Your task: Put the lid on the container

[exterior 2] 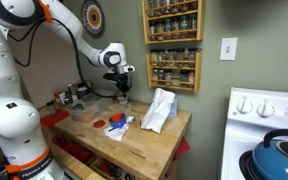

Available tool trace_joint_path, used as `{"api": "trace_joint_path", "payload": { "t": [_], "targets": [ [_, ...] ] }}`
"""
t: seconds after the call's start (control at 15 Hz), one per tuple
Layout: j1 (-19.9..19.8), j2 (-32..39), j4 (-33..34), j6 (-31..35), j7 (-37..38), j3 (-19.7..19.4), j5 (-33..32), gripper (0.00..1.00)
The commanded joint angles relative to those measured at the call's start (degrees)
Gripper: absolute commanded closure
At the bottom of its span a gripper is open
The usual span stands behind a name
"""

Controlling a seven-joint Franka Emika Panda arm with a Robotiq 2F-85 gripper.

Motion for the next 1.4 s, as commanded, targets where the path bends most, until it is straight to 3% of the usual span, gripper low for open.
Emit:
{"api": "trace_joint_path", "payload": {
  "t": [0.0,1.33],
  "targets": [
    [-0.2,2.2,-0.1,3.2,0.5,-0.1,0.3,1.0],
    [0.2,8.9,0.8,5.1,0.9,0.4,0.5,1.0]
  ]
}}
